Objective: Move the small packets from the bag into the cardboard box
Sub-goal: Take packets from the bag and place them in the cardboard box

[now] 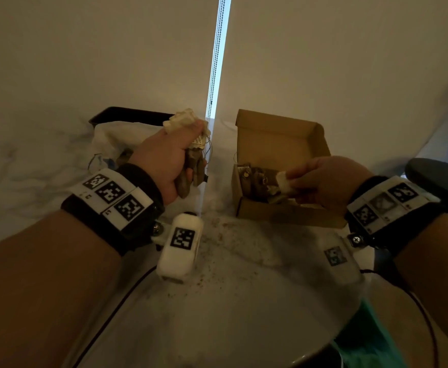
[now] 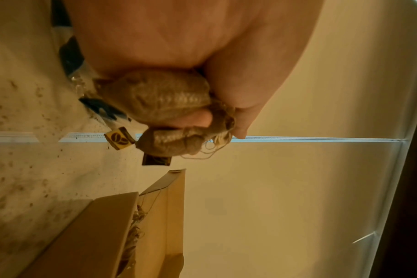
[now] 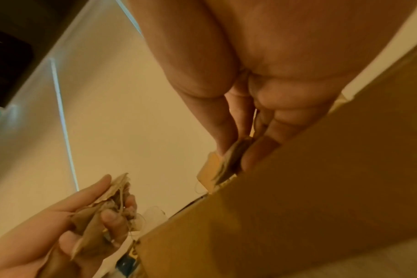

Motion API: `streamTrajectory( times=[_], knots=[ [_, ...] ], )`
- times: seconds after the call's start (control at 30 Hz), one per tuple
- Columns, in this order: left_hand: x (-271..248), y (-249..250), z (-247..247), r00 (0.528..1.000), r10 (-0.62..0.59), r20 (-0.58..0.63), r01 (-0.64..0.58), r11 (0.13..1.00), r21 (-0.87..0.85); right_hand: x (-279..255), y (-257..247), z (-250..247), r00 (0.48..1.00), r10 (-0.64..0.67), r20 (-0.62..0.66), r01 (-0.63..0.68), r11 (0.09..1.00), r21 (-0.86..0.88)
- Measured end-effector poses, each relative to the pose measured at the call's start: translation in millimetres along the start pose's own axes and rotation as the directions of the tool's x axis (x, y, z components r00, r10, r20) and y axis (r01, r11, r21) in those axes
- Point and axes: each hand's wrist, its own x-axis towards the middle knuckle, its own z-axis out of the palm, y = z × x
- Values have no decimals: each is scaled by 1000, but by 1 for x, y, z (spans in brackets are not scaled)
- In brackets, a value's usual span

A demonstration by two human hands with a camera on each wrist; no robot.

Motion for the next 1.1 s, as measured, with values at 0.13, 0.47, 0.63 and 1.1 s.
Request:
streamTrajectory(
  times=[0.13,0.47,0.63,1.1],
  knots=[
    [-3,1,1,1000,-1,3,1,1000,-9,6,5,-1,997,68,46,-63,993,-101],
    [-10,7,8,994,-63,-90,60,997,-42,1,-24,4,990,-99,105,144,611,-779],
    [-12,12,9,986,-156,-65,150,985,-87,-4,-46,1,986,-163,21,119,628,-769],
    [-23,29,13,983,-185,-10,182,972,-152,19,-85,114,923,-380,67,234,691,684]
  ],
)
